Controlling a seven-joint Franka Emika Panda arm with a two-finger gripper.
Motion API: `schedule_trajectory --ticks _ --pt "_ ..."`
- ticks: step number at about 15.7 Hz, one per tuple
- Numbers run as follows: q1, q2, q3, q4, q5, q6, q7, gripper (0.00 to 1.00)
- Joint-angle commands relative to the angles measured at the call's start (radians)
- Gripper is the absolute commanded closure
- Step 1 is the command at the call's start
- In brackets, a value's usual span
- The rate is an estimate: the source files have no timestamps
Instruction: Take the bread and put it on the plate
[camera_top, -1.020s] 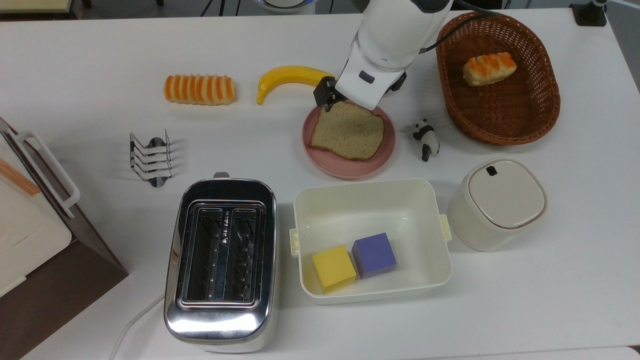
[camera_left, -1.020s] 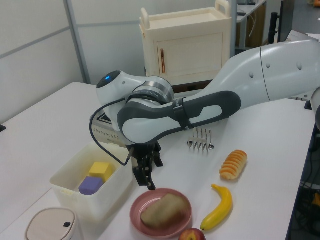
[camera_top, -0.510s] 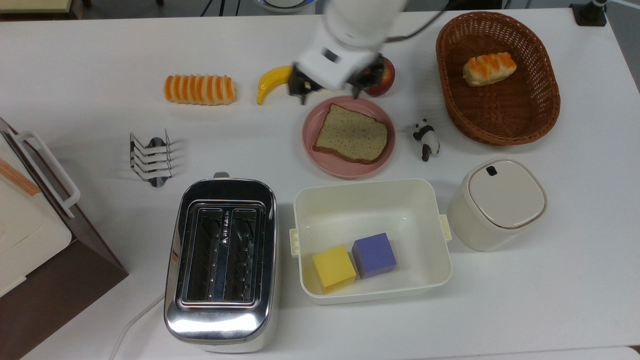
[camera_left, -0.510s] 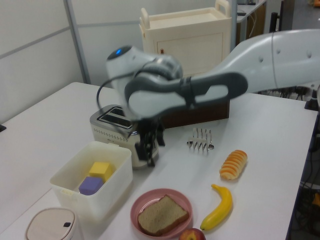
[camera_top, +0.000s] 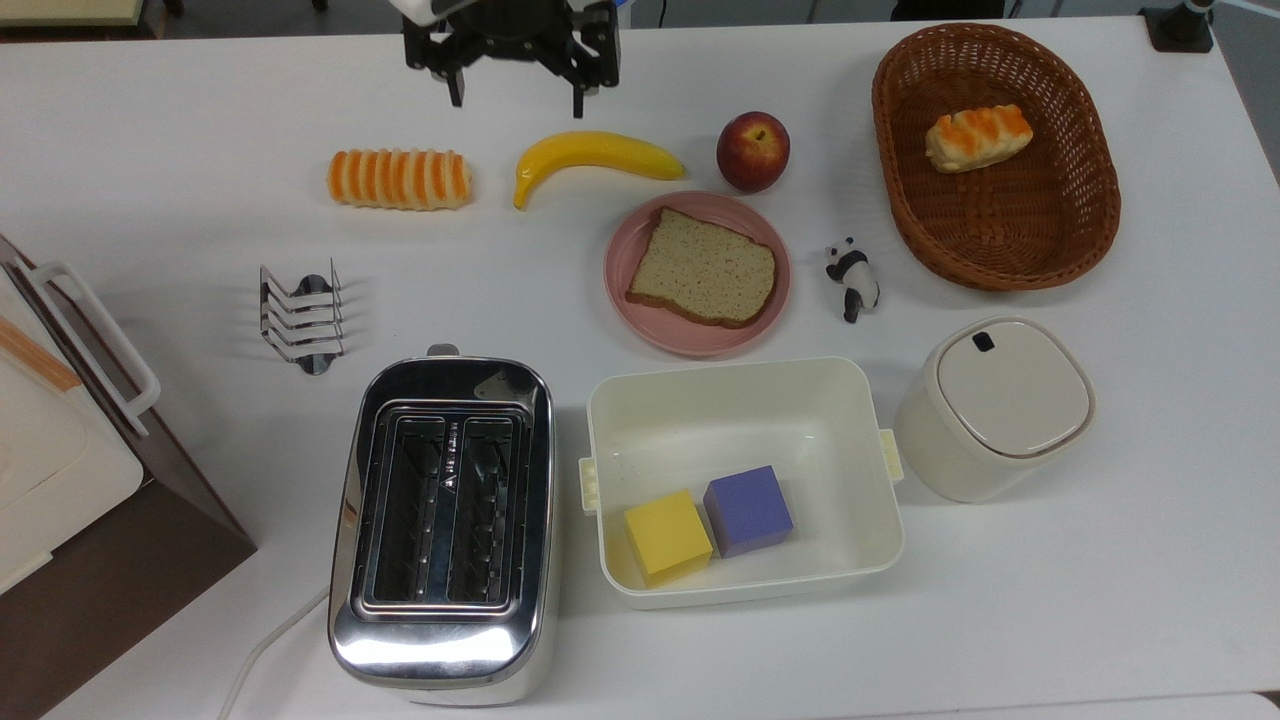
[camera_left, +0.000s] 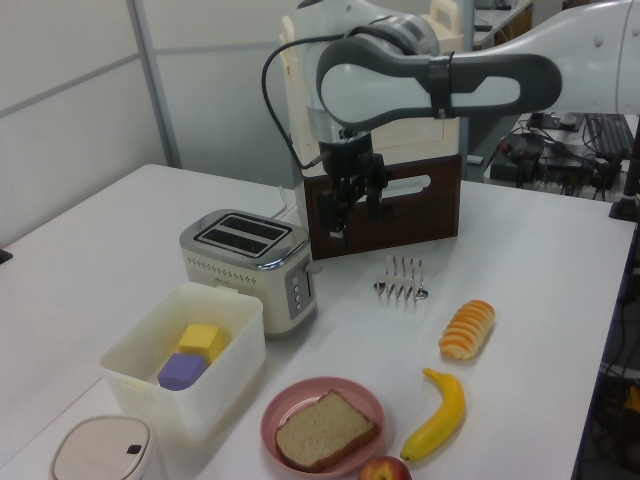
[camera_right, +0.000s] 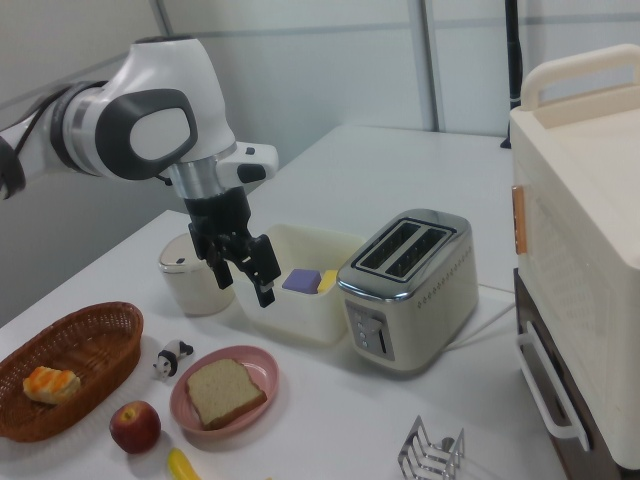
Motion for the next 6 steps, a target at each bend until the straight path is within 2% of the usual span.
schedule_trajectory --ticks 1,6 --pt "-0.038 -0.035 0.022 -0.048 0.012 0.012 0.019 0.00" --pt "-0.035 -0.023 0.022 -0.050 0.014 0.014 0.019 0.00"
